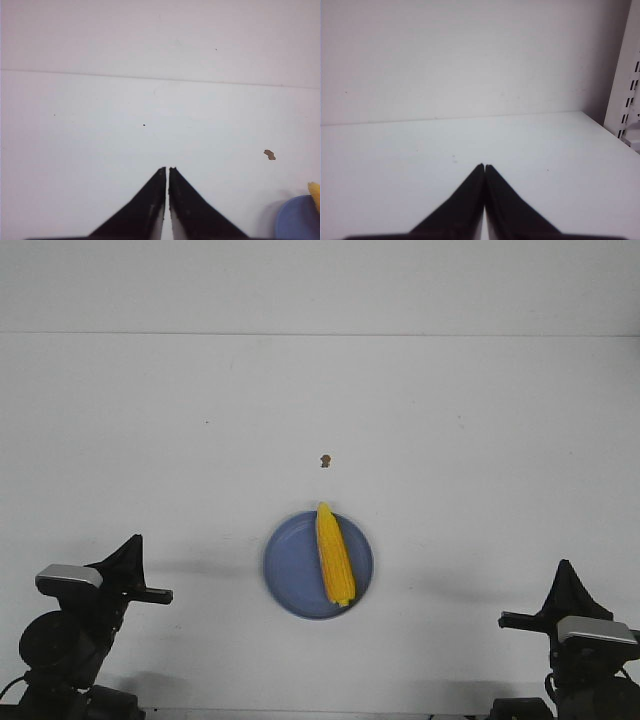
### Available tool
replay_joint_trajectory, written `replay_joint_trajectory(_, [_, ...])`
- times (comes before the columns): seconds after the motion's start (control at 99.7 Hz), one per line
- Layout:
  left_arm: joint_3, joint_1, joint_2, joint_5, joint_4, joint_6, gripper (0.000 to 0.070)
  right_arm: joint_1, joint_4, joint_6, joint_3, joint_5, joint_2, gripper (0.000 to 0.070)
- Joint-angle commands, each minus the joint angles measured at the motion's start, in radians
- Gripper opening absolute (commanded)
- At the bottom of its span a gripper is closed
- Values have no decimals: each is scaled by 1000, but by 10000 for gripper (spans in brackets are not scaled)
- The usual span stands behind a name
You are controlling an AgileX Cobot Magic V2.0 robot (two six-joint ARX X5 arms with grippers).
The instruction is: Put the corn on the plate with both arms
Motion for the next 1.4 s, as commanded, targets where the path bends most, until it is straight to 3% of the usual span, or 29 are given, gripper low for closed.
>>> replay_joint_trajectory(0.0, [11, 0, 1, -4, 9, -6, 16, 1, 9, -4, 5, 1, 1, 0])
replay_joint_trajectory(0.612, [10, 0, 0, -5, 7, -6, 16, 1, 10, -4, 5, 1, 1, 0])
replay_joint_trajectory(0.753, [-7, 3, -21, -8, 21, 59, 16, 1, 9, -4, 5, 1, 1, 0])
replay_joint_trajectory(0.993, [-206, 51, -160, -8, 248, 51, 16, 1, 10, -4, 5, 1, 1, 0])
replay_joint_trajectory(1.395, [-417, 100, -281, -8, 323, 33, 16, 1, 9, -4, 5, 1, 1, 0])
